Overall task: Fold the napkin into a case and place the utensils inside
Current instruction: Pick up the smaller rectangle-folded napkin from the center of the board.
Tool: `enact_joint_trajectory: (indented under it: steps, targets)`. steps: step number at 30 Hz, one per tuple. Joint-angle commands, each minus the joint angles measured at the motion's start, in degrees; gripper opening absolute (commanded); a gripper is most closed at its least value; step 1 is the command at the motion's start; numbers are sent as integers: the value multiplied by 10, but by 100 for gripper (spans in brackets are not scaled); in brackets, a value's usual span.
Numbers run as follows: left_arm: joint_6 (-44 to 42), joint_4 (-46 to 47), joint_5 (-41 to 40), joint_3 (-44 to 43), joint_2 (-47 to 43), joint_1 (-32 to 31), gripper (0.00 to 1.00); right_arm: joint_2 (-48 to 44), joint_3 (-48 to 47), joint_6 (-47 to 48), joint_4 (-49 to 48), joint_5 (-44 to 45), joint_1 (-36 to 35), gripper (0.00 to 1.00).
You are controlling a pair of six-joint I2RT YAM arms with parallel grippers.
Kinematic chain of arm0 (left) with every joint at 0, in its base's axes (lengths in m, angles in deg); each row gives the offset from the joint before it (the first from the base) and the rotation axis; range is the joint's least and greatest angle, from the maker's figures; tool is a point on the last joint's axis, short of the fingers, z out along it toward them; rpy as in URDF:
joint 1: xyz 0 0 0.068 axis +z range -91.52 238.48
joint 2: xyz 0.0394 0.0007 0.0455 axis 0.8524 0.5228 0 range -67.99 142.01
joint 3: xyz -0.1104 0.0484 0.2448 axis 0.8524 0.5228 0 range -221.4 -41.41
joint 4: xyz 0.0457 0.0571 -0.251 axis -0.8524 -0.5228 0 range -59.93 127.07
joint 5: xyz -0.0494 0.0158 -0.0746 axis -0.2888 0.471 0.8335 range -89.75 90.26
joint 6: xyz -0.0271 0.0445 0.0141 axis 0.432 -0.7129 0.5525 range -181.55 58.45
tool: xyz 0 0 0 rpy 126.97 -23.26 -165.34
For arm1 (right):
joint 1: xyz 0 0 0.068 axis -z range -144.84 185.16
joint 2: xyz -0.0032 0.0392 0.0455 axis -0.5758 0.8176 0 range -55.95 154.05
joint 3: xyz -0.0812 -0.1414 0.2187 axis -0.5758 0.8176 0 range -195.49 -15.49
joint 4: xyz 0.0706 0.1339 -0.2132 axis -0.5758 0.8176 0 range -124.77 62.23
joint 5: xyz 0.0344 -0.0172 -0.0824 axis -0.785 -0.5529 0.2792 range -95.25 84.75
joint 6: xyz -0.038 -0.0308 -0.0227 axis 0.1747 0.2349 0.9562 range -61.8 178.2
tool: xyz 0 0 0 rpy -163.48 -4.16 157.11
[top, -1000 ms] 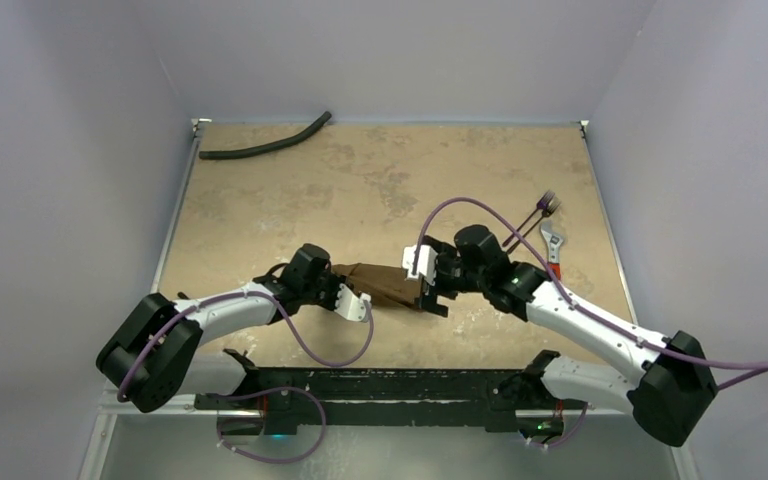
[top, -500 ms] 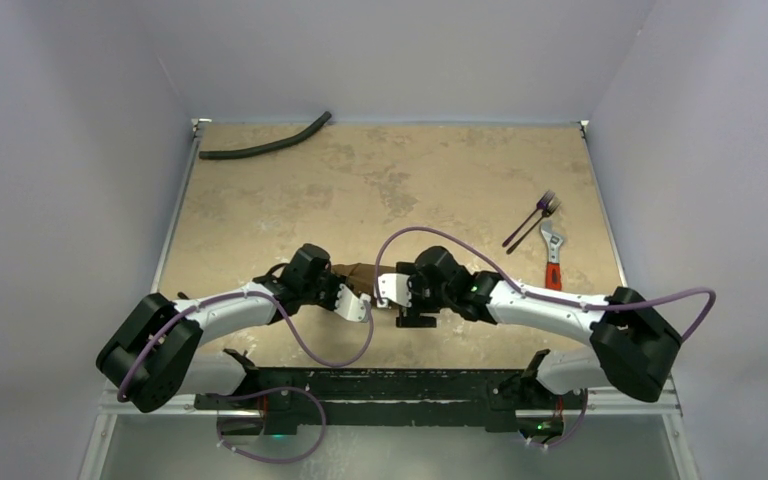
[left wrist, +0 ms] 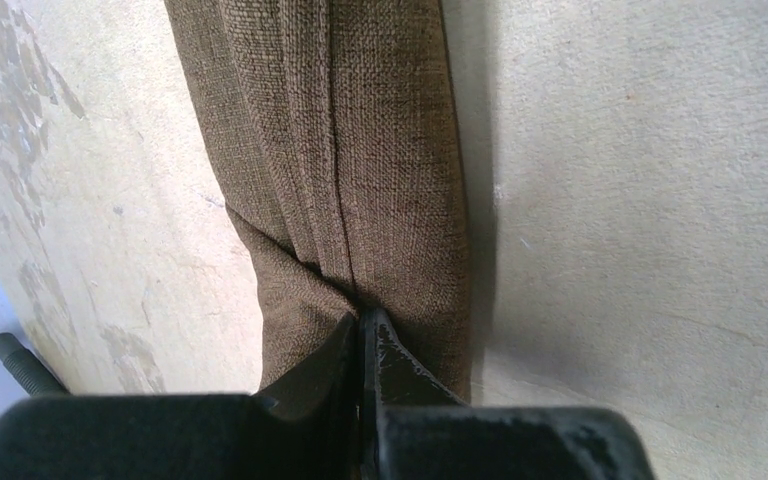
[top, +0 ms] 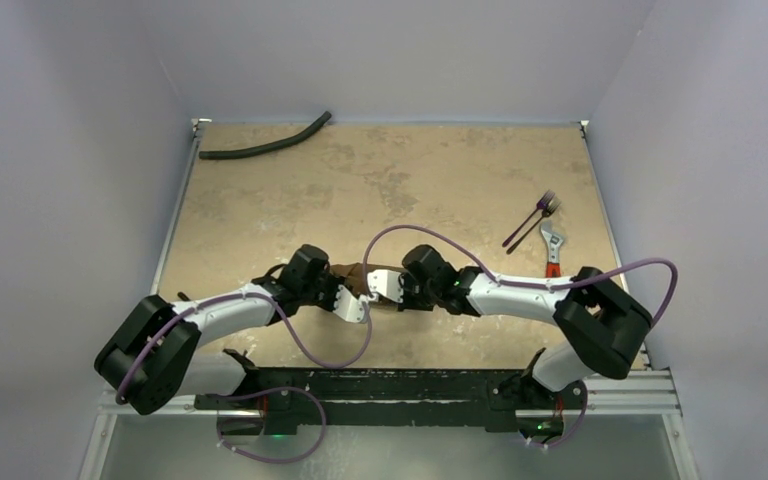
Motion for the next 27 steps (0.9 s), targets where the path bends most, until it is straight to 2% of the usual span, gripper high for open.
enact_joint_trajectory:
  steps: [1,2,9,16,21,27]
  targets:
    - [11,-65,-19,22,2,0,0,-10,-54,-42,54,-59,6,3]
    - [12,-65,-22,20,1,0,0,-10,-62,-43,71,-80,12,0]
    - [12,-86,-29,7,-12,0,0,26,-116,-48,165,-224,51,0]
    - [-29,-109,-50,20,-62,21,0,123,-193,-54,242,-297,56,0]
    - [-79,-63,-101,46,-72,50,0,165,-229,-31,287,-399,56,0]
    - [-147,-7,-106,67,-56,98,0,240,-266,10,354,-545,56,0]
